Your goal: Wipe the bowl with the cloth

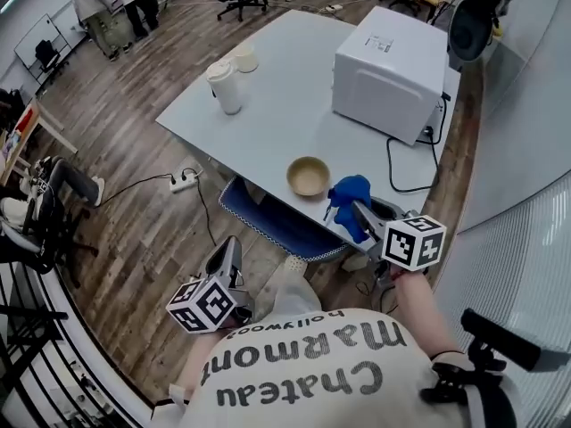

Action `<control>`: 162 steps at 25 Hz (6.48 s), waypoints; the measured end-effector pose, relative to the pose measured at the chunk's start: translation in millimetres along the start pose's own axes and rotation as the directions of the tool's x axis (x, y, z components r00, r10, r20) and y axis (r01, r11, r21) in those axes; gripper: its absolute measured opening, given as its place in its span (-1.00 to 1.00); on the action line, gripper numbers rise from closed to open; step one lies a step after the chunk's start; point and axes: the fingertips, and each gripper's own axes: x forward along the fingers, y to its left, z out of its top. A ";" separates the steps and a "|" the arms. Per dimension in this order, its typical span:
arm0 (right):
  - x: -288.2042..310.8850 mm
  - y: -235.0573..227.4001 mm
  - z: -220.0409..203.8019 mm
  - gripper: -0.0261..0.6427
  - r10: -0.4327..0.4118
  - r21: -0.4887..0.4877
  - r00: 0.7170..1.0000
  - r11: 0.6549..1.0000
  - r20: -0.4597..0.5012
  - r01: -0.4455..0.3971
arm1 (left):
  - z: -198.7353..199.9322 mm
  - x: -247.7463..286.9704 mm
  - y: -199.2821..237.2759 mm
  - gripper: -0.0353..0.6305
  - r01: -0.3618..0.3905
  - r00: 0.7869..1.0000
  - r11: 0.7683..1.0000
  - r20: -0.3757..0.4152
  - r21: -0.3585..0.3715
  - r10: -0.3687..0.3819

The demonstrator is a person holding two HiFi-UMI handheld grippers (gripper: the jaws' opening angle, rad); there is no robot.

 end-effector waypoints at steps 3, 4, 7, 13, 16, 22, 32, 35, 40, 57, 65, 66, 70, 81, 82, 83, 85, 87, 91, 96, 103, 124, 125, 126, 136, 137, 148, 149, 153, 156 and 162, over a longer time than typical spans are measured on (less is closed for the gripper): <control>11.4 -4.7 4.3 -0.78 -0.006 0.012 1.000 1.000 -0.010 0.006 | 2.5 30.8 1.9 -0.84 0.012 0.999 0.999 -0.047 -0.036 -0.014; 15.7 -5.6 6.4 -0.78 -0.006 0.016 1.000 1.000 -0.013 0.006 | 3.2 42.2 2.3 -0.84 0.018 0.997 0.998 -0.068 -0.060 -0.022; 30.4 -9.0 14.8 -0.78 -0.010 0.025 1.000 1.000 -0.016 0.010 | 5.4 77.9 -3.1 -0.84 0.068 0.988 0.991 -0.127 -0.113 -0.083; 56.8 -17.2 39.8 -0.78 -0.013 0.025 1.000 1.000 0.007 0.013 | 1.2 147.0 -22.8 -0.64 0.194 0.951 0.971 -0.219 -0.138 -0.221; 64.1 -13.2 59.9 -0.78 -0.004 0.003 0.999 1.000 0.042 0.004 | -7.7 174.3 -24.1 -0.56 0.204 0.934 0.972 -0.276 -0.115 -0.228; 92.6 6.7 79.6 -0.78 0.083 -0.040 0.995 0.996 0.054 -0.081 | -39.6 216.6 -12.2 -0.46 0.150 0.898 0.986 -0.406 -0.079 -0.169; 140.9 9.1 30.3 -0.78 0.117 0.025 0.992 0.993 -0.053 -0.116 | -71.7 245.7 -0.9 -0.45 0.105 0.824 0.993 -0.555 -0.054 -0.117; 144.0 6.9 21.5 -0.78 0.111 0.047 0.992 0.993 -0.067 -0.108 | -75.6 250.7 -2.0 -0.48 0.118 0.817 0.990 -0.559 -0.079 -0.142; 147.1 7.0 13.3 -0.78 0.115 0.066 0.991 0.992 -0.074 -0.110 | -77.9 258.4 -4.5 -0.78 0.146 0.819 0.989 -0.557 -0.035 -0.141; 113.7 26.3 14.6 -0.77 0.003 -0.193 0.987 0.981 -0.160 -0.034 | -5.7 225.6 -102.1 -0.85 0.371 0.926 0.632 -0.326 0.681 -0.192; 58.4 46.7 41.5 -0.77 -0.046 -0.166 0.999 0.985 0.021 0.049 | 15.7 165.7 -150.2 -0.86 0.203 0.979 0.574 -0.156 0.793 -0.131; 51.3 48.0 44.2 -0.77 -0.052 -0.144 0.997 0.988 0.054 0.059 | 17.3 158.4 -153.6 -0.84 0.180 0.984 0.583 -0.134 0.792 -0.121; 20.7 44.3 49.2 -0.77 -0.075 -0.008 0.983 0.997 0.168 0.077 | 19.6 131.3 -162.8 -0.83 0.109 0.994 0.603 -0.069 0.790 -0.089; -25.5 23.6 24.7 -0.78 -0.174 0.323 0.966 0.940 0.190 0.106 | 28.9 97.4 -187.9 -0.74 -0.011 0.997 0.628 0.060 0.778 -0.057; -29.0 23.4 23.5 -0.78 -0.177 0.327 0.967 0.939 0.186 0.108 | 26.2 96.6 -189.5 -0.74 -0.003 0.997 0.641 0.050 0.768 -0.055; -31.7 26.1 23.2 -0.78 -0.170 0.316 0.968 0.943 0.183 0.105 | 21.7 96.0 -190.7 -0.74 0.012 0.998 0.655 0.031 0.756 -0.054; -32.9 41.9 24.4 -0.78 -0.118 0.246 0.978 0.967 0.173 0.073 | 10.3 94.7 -193.0 -0.76 0.061 0.998 0.685 -0.023 0.726 -0.064; -28.4 60.7 21.5 -0.78 -0.051 0.157 0.990 0.987 0.131 0.031 | 2.1 92.1 -193.6 -0.78 0.091 0.996 0.702 -0.053 0.707 -0.076; -15.9 75.5 -3.5 -0.78 -0.010 0.030 1.000 0.999 -0.013 0.011 | -3.7 81.9 -186.6 -0.76 0.093 0.996 0.716 -0.060 0.692 -0.071; -7.9 83.3 -38.6 -0.77 0.034 -0.201 0.975 0.977 -0.218 -0.079 | -28.5 73.1 -176.9 -0.75 0.138 0.989 0.655 -0.140 0.743 -0.050; -2.3 84.0 -52.7 -0.77 -0.005 -0.271 0.986 0.962 -0.165 -0.040 | -46.2 66.0 -164.7 -0.74 0.144 0.986 0.665 -0.166 0.733 -0.031; -4.0 98.6 -79.4 -0.77 -0.042 -0.291 0.984 0.957 -0.175 -0.011 | -57.1 43.9 -113.5 -0.70 0.083 0.979 0.869 -0.202 0.488 0.020; -4.1 106.5 -78.1 -0.77 0.011 -0.261 0.986 0.964 -0.169 -0.056 | -57.7 43.5 -114.1 -0.70 0.088 0.979 0.870 -0.202 0.485 0.013; -3.9 113.6 -77.8 -0.77 0.062 -0.233 0.984 0.967 -0.170 -0.102 | -57.2 43.1 -114.5 -0.71 0.088 0.980 0.868 -0.197 0.489 0.012; 2.5 132.2 -87.1 -0.77 0.138 -0.276 0.964 0.940 -0.228 -0.200 | -49.7 31.8 -114.7 -0.68 0.100 0.984 0.871 -0.175 0.480 -0.016; 2.4 134.4 -88.5 -0.77 0.148 -0.285 0.961 0.934 -0.235 -0.214 | -49.4 30.1 -115.2 -0.67 0.107 0.984 0.871 -0.179 0.480 -0.022; 11.0 159.3 -99.6 -0.78 0.202 -0.412 0.946 0.862 -0.254 -0.295 | -44.5 14.7 -94.9 -0.65 0.068 0.990 0.897 -0.144 0.436 -0.005; 11.6 161.4 -100.8 -0.78 0.214 -0.413 0.942 0.857 -0.257 -0.307 | -44.0 13.9 -92.9 -0.65 0.063 0.990 0.899 -0.139 0.433 -0.003; 13.3 170.9 -112.1 -0.78 0.243 -0.405 0.924 0.844 -0.294 -0.351 | -43.9 10.9 -84.5 -0.65 0.055 0.990 0.912 -0.138 0.406 0.002; 12.8 167.5 -122.7 -0.78 0.191 -0.431 0.922 0.839 -0.335 -0.331 | -48.9 8.2 -84.3 -0.65 0.054 0.989 0.919 -0.147 0.391 0.004; 18.9 151.9 -139.9 -0.78 0.095 -0.481 0.921 0.830 -0.378 -0.283 | -54.5 5.0 -74.3 -0.66 0.049 0.987 0.935 -0.160 0.352 0.009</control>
